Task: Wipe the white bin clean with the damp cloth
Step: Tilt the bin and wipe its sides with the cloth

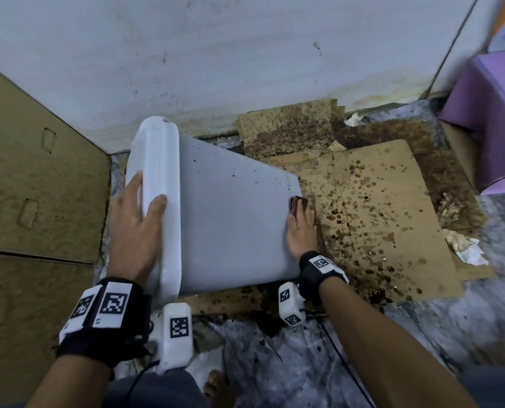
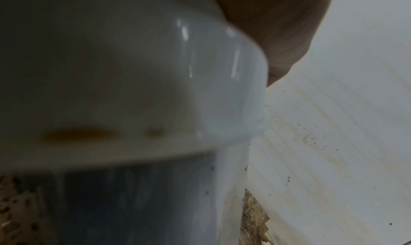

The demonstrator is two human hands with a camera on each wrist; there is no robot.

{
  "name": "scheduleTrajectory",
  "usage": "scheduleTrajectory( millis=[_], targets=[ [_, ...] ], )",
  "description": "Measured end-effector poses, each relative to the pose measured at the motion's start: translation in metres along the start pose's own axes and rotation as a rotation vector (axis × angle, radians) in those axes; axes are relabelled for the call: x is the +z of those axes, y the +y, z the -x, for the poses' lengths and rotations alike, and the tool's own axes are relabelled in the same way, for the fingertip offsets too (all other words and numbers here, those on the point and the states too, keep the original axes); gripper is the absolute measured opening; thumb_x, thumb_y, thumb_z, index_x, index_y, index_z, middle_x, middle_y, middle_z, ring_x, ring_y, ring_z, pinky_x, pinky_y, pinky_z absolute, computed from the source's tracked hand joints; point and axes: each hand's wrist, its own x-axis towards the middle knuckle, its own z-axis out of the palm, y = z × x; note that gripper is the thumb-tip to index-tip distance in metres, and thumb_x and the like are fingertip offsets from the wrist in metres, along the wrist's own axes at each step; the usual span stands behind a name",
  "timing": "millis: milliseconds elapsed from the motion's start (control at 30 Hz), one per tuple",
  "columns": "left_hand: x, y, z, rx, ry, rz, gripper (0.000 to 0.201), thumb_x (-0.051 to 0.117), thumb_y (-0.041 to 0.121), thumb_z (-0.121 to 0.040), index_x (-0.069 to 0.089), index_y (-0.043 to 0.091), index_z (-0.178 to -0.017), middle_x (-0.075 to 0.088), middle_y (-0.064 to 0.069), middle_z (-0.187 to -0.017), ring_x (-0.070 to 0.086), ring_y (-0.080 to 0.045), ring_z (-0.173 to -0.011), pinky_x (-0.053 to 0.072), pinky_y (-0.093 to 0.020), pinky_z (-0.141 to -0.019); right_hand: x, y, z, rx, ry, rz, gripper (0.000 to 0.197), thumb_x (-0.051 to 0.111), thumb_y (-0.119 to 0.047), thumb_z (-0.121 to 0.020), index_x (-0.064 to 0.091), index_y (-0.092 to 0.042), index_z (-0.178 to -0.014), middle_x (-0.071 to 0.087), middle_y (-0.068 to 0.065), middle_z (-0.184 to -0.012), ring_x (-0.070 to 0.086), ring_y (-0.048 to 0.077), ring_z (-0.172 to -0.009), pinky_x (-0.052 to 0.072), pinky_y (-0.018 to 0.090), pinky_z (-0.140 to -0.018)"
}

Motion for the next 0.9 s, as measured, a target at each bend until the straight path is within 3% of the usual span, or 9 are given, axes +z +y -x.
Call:
scheduleTrajectory(
  millis=[100, 267, 400, 567, 667, 733, 800, 900],
  targets=[
    [0.0, 0.0, -0.001, -0.007, -0.013, 0.009, 0.059, 0.047, 0.046, -0.09, 0.036, 0.035, -0.147, 0.039, -0.006, -0.138, 0.042, -0.029, -0.129, 0.034, -0.053, -0.111, 0.001, 0.002, 0.007, -0.045, 0.02, -0.016, 0.052, 0.021, -0.032, -0.104, 0.006, -0.022, -0.153, -0.004, 0.003, -0.161, -0.007, 0.018, -0.147, 0.003, 0.041, -0.119],
    [-0.002, -0.002, 0.001, 0.0, -0.007, 0.036, 0.052, 0.049, 0.034, -0.097, 0.036, 0.032, -0.148, 0.037, -0.006, -0.139, 0.042, -0.026, -0.129, 0.033, -0.05, -0.112, 0.011, 0.021, 0.054, -0.295, 0.062, -0.026, 0.054, 0.023, -0.039, -0.1, 0.012, -0.026, -0.151, 0.004, -0.009, -0.155, -0.002, 0.005, -0.143, 0.004, 0.031, -0.119],
    [0.0, -0.002, 0.002, 0.006, -0.016, 0.033, 0.052, 0.049, 0.038, -0.096, 0.037, 0.034, -0.147, 0.037, -0.004, -0.139, 0.042, -0.026, -0.13, 0.033, -0.051, -0.112, 0.005, 0.026, 0.037, -0.139, 0.074, -0.048, 0.05, 0.028, -0.027, -0.104, 0.014, -0.024, -0.152, 0.009, 0.001, -0.16, 0.004, 0.016, -0.147, 0.01, 0.037, -0.119],
    [-0.001, 0.001, 0.002, -0.014, -0.021, 0.034, 0.061, 0.047, 0.049, -0.088, 0.036, 0.035, -0.147, 0.036, -0.003, -0.138, 0.04, -0.027, -0.131, 0.032, -0.052, -0.112, -0.007, 0.023, 0.006, 0.029, 0.106, -0.132, 0.053, 0.037, -0.011, -0.099, 0.028, -0.026, -0.149, 0.028, 0.004, -0.156, 0.034, 0.026, -0.138, 0.028, 0.036, -0.114],
    [0.0, 0.004, 0.002, 0.003, -0.02, 0.042, 0.055, 0.049, 0.038, -0.096, 0.035, 0.03, -0.149, 0.036, -0.005, -0.139, 0.04, -0.022, -0.131, 0.03, -0.044, -0.114, -0.02, 0.024, 0.001, 0.088, 0.207, -0.217, 0.048, 0.038, -0.01, -0.1, 0.036, -0.024, -0.146, 0.041, 0.007, -0.148, 0.042, 0.027, -0.132, 0.031, 0.032, -0.11],
    [0.001, 0.006, 0.003, 0.015, -0.019, 0.047, 0.053, 0.049, 0.032, -0.099, 0.035, 0.028, -0.15, 0.036, -0.006, -0.139, 0.04, -0.016, -0.124, 0.03, -0.036, -0.111, -0.037, 0.022, 0.001, 0.145, 0.296, -0.29, 0.046, 0.035, -0.013, -0.102, 0.036, -0.025, -0.146, 0.047, 0.007, -0.142, 0.047, 0.027, -0.126, 0.034, 0.027, -0.1],
    [0.002, 0.008, 0.004, 0.023, -0.025, 0.042, 0.054, 0.049, 0.032, -0.099, 0.033, 0.029, -0.15, 0.035, -0.006, -0.14, 0.039, -0.014, -0.12, 0.028, -0.03, -0.106, -0.052, 0.012, 0.002, 0.14, 0.343, -0.338, 0.045, 0.033, -0.016, -0.103, 0.036, -0.026, -0.146, 0.047, 0.005, -0.143, 0.046, 0.025, -0.128, 0.033, 0.026, -0.1],
    [0.002, 0.007, 0.004, 0.018, -0.022, 0.026, 0.055, 0.049, 0.033, -0.098, 0.032, 0.031, -0.151, 0.034, -0.006, -0.143, 0.039, -0.018, -0.128, 0.026, -0.028, -0.105, -0.054, -0.027, 0.011, -0.075, 0.308, -0.301, 0.045, 0.036, -0.014, -0.102, 0.036, -0.025, -0.146, 0.045, 0.006, -0.145, 0.046, 0.023, -0.128, 0.033, 0.026, -0.102]
  ],
)
